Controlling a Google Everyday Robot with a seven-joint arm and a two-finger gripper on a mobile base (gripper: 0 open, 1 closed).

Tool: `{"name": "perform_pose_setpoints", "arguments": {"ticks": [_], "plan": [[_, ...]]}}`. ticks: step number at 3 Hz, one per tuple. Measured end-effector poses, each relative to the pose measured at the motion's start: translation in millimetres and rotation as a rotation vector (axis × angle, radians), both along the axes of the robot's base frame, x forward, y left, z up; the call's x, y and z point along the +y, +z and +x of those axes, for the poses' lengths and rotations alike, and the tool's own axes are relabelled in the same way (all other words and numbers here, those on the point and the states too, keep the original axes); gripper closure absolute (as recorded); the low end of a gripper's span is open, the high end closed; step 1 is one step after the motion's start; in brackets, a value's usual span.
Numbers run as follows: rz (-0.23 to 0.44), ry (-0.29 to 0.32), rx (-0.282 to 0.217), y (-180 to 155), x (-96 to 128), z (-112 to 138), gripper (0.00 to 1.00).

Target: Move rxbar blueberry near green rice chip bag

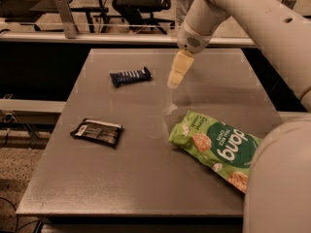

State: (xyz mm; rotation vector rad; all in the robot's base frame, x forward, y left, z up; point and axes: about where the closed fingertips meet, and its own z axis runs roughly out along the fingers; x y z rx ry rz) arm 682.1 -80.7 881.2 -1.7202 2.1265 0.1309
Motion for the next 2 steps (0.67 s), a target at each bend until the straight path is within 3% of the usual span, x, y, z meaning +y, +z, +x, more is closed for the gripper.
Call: {"name": "perform_pose_setpoints", "arguments": {"ticks": [2], "plan": [[0.027,-0.031,0.05,-28.1,36.1,34.5,0.0]]}}
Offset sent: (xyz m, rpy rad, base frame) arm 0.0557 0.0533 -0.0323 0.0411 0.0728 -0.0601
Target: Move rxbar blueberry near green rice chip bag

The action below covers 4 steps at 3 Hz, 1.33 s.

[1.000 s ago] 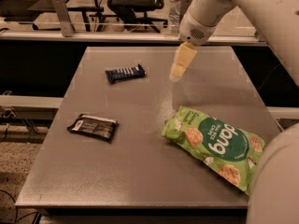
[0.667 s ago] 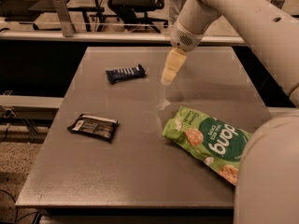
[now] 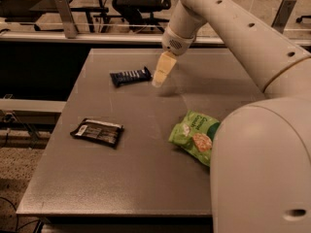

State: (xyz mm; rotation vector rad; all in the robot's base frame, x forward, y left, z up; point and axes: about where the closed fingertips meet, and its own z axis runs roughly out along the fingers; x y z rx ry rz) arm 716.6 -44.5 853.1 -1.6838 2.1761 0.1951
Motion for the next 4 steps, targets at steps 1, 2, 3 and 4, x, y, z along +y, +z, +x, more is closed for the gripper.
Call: {"name": "perform_pose_setpoints", "arguments": {"ticks": [1,2,3,4], "plan": [[-0.008,-0.005,0.026,-7.5,22.7,12.4,0.0],[-0.03,0.004,0.043,-14.2,46.8,16.8,0.0],[-0.061,0.025,0.065,-25.6,68.2,16.4,0.0],[-0.084,0.042,0.078,-33.7,79.7,14.4,0.14]]}}
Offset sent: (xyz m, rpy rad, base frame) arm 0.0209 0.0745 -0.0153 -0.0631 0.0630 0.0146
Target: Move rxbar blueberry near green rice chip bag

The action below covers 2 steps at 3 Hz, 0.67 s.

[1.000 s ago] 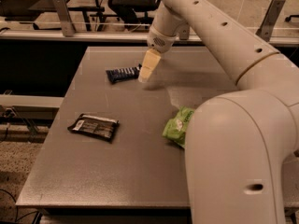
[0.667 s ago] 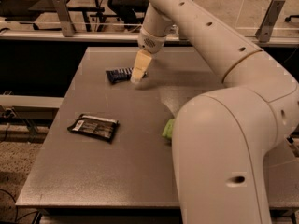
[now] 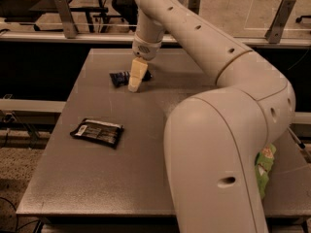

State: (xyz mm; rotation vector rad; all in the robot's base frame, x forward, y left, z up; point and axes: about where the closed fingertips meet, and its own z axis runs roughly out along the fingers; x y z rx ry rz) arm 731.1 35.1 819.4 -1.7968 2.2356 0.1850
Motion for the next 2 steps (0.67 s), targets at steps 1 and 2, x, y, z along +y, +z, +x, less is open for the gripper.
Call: {"name": "perform_pose_setpoints", "arguments": {"ticks": [1,2], "plan": [[-0.01,0.02,0.005,0.2,7.7,-4.0,0.38],[-0.008,0.025,0.005,4.5,8.7,-5.3,0.61]]}}
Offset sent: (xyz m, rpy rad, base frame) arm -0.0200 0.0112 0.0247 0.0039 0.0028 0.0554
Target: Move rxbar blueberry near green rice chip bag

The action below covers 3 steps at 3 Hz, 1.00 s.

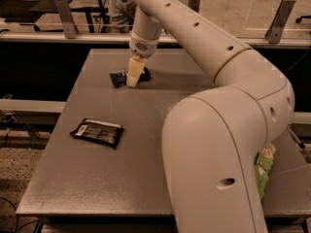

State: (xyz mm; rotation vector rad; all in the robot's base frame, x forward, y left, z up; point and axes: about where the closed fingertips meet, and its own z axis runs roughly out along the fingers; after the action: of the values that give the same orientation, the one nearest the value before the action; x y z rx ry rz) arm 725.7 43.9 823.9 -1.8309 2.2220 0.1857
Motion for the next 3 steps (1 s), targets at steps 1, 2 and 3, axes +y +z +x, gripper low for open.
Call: {"name": "perform_pose_setpoints", "arguments": {"ticks": [1,2,3], "plan": [[0.0,0.0,0.0,9.3,0.0,-0.1,0.85],[0.0,0.0,0.0,10.3,-0.1,-0.1,1.0],[0.001,0.002,-0.003,12.2,-0.7,-1.2,1.0]]}}
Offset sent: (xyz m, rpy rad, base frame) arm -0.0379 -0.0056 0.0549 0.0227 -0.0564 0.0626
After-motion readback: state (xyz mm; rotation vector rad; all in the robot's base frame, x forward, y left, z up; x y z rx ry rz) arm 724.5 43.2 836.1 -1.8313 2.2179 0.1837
